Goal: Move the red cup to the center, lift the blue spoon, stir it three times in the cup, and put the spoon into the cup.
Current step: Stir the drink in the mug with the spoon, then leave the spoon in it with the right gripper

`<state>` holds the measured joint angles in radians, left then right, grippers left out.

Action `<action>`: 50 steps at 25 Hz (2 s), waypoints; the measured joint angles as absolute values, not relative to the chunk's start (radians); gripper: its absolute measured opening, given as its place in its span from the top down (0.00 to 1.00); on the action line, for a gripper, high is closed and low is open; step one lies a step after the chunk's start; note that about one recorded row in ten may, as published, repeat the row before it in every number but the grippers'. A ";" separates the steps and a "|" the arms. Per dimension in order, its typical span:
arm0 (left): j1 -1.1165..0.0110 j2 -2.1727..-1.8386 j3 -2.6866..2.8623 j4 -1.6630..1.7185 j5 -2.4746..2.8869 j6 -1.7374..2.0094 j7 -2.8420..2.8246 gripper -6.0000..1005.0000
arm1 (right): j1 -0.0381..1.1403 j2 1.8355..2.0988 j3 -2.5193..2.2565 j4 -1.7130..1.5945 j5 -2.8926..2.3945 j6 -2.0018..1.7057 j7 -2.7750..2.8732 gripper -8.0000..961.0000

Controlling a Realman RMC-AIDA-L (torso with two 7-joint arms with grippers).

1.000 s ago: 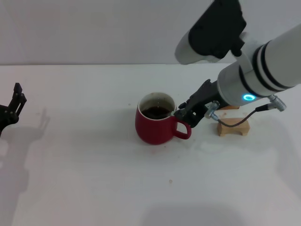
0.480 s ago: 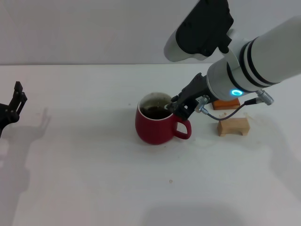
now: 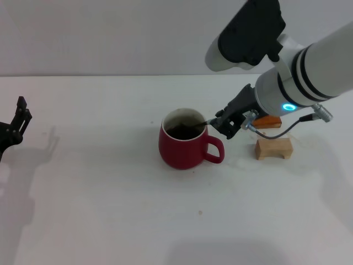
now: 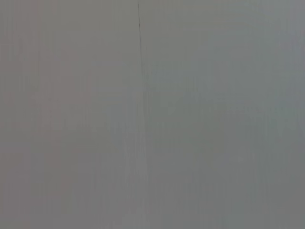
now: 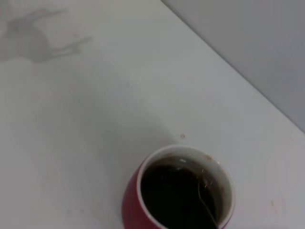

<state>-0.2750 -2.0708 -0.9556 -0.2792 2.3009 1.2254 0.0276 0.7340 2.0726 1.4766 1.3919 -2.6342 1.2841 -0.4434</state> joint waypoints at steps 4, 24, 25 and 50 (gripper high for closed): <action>-0.275 -2.071 -0.956 -0.277 2.301 1.225 0.028 0.15 | 0.715 2.076 1.468 1.425 -2.624 1.296 -0.443 0.86; -0.274 -2.069 -0.953 -0.280 2.301 1.229 0.028 0.15 | 0.738 2.075 1.442 1.398 -2.611 1.216 -0.443 0.83; -0.274 -2.069 -0.953 -0.279 2.301 1.228 0.028 0.15 | 0.738 2.074 1.444 1.393 -2.619 1.211 -0.443 0.83; -0.283 -2.069 -0.949 -0.276 2.302 1.222 0.028 0.15 | 0.745 2.075 1.417 1.387 -2.563 1.182 -0.444 0.79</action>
<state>-0.2832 -2.0693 -0.9490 -0.2762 2.3019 1.2224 0.0276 0.7445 2.0755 1.4174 1.3866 -2.5629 1.1818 -0.4439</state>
